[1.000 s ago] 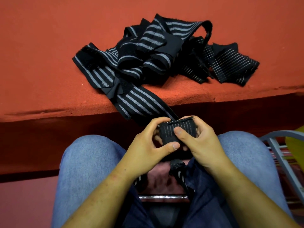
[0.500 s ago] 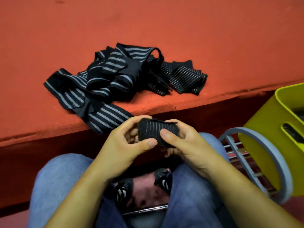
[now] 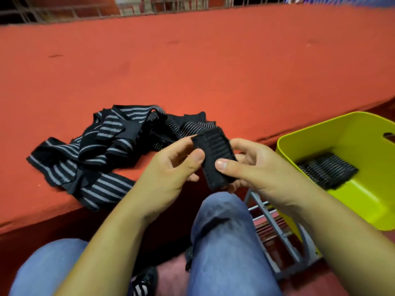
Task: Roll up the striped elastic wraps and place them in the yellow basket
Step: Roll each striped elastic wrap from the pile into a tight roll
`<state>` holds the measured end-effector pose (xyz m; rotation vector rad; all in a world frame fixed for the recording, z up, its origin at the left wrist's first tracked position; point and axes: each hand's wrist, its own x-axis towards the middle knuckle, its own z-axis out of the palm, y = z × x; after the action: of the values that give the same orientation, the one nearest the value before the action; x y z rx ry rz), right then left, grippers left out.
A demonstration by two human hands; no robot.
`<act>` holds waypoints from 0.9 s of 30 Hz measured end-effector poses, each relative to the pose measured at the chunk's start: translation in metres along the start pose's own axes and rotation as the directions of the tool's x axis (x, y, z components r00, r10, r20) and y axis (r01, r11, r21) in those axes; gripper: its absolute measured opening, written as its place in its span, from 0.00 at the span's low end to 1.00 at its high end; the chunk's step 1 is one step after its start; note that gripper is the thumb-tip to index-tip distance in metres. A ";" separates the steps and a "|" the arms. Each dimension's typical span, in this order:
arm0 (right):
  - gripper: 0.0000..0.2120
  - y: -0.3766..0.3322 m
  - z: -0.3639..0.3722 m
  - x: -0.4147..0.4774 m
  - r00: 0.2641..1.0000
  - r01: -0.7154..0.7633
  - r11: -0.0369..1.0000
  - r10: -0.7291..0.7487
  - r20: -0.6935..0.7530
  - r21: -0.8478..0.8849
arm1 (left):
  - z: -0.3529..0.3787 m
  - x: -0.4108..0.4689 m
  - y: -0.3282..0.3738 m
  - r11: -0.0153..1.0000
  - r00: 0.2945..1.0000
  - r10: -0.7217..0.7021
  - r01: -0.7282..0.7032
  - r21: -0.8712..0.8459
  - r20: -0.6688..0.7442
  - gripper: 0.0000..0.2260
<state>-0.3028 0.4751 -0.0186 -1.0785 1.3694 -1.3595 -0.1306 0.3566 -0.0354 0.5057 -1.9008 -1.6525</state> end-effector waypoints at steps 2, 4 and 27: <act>0.20 -0.013 -0.017 -0.004 1.000 -0.014 0.999 0.013 -0.021 -0.033 | 0.014 0.010 0.009 1.000 1.000 0.019 -0.019 0.015 0.017 0.20; 0.21 -0.024 -0.037 -0.009 0.999 -0.034 0.998 0.033 -0.024 -0.061 | 0.029 0.022 0.017 0.999 0.999 0.036 -0.036 0.024 -0.004 0.19; 0.11 0.008 -0.226 0.004 0.809 -0.587 0.615 0.436 -0.393 -0.526 | 0.137 0.078 -0.044 0.802 0.977 0.124 -0.201 0.563 0.172 0.16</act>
<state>-0.5247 0.5200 -0.0287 -0.8186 2.2065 -0.5881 -0.2808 0.4064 -0.0762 0.4552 -2.4726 -0.9887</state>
